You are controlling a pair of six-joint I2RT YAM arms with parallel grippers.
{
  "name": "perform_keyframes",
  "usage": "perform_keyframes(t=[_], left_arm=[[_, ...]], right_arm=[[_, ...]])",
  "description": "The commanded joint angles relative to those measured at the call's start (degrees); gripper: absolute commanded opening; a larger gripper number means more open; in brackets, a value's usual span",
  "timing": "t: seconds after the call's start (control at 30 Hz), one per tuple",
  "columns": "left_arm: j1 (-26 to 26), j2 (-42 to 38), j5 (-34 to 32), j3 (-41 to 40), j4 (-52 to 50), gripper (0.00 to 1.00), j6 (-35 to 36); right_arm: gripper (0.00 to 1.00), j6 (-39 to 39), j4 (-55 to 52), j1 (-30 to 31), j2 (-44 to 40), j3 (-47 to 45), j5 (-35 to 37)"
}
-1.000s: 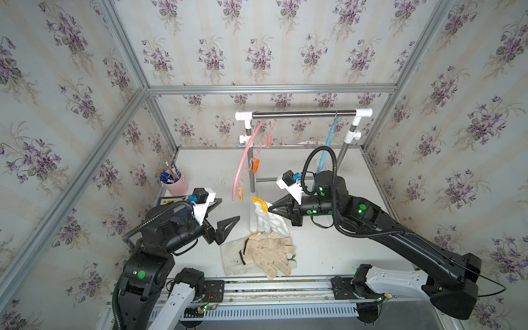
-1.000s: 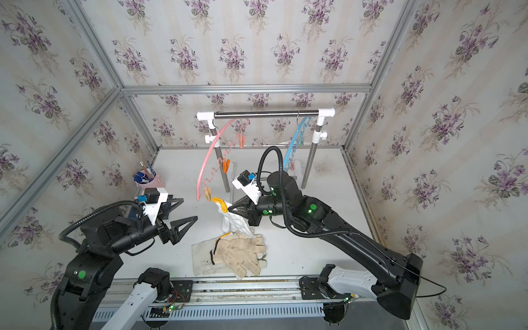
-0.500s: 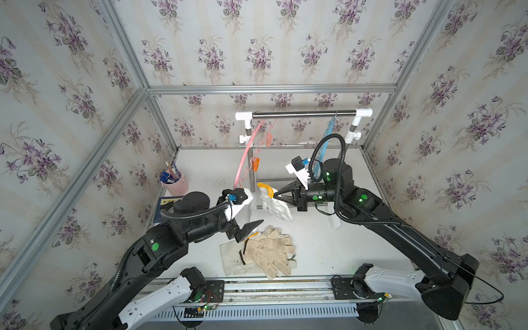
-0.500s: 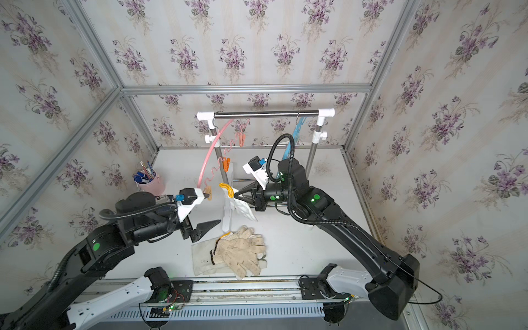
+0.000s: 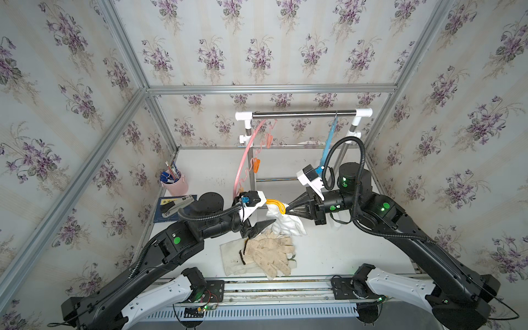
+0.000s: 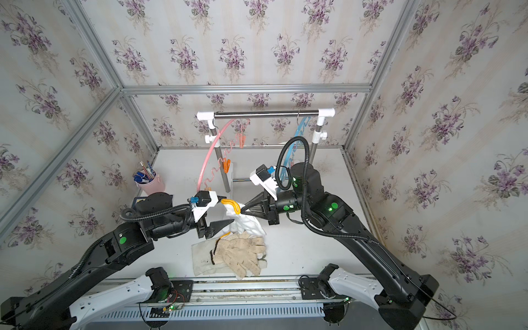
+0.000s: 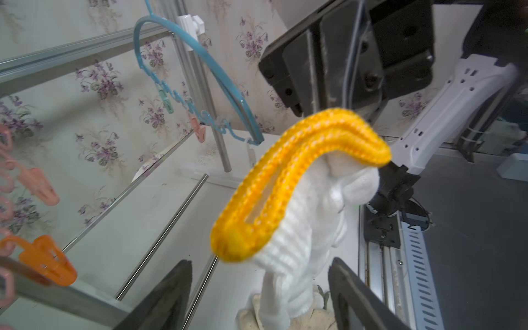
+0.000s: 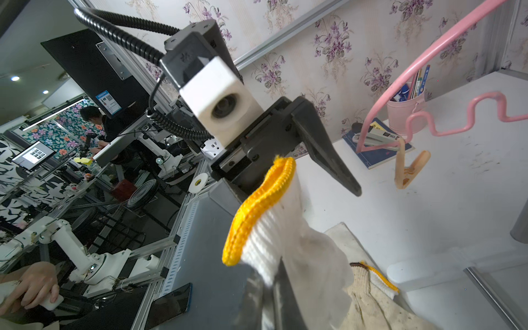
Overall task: Clip the gloves onto a hanger to dry
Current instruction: Pick up the glove from the center of the board.
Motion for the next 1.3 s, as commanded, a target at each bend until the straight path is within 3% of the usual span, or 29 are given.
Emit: perform_keyframes(t=[0.0,0.13,0.23,0.43,0.57,0.77,0.9,0.97,1.13,1.27], left_arm=[[-0.02,0.93,10.23,0.3,6.74,0.74,-2.73],[-0.06,1.93,11.94,0.12,8.81,0.68,-4.08],[-0.04,2.09,12.74,0.22,8.86,0.52,-4.34],[-0.02,0.8,11.79,-1.42,9.49,0.34,-7.03],[-0.06,-0.49,9.45,-3.25,11.69,0.17,-7.94],[-0.01,-1.6,6.08,-4.6,14.3,0.07,-8.72],[-0.06,-1.79,4.15,-4.63,15.14,0.1,-9.36],[-0.02,-1.71,4.46,-4.66,15.5,0.02,-9.49],[-0.02,-1.76,5.16,-4.49,14.45,0.0,-9.15],[-0.04,-1.79,3.79,-4.51,11.92,0.0,-8.28]], right_arm=[[0.06,-1.63,-0.88,0.04,-0.28,0.18,-1.88],[0.06,-1.64,-0.43,0.05,-0.66,0.35,-2.19],[0.06,-1.7,-0.24,0.0,-0.95,0.44,-1.84],[0.06,-1.66,0.31,-0.1,-1.23,0.62,-1.22],[0.06,-1.37,0.57,-0.19,-0.98,0.71,-1.69],[0.06,-1.33,0.3,-0.19,-0.98,0.53,-1.31],[0.08,-1.63,-0.66,-0.19,-0.96,0.44,0.72],[0.12,-1.8,-1.25,-0.19,-1.02,0.53,2.77],[0.5,-1.39,-2.07,-0.32,-2.69,1.23,11.9],[0.6,-1.52,-2.47,-0.3,-5.57,2.0,18.52]])
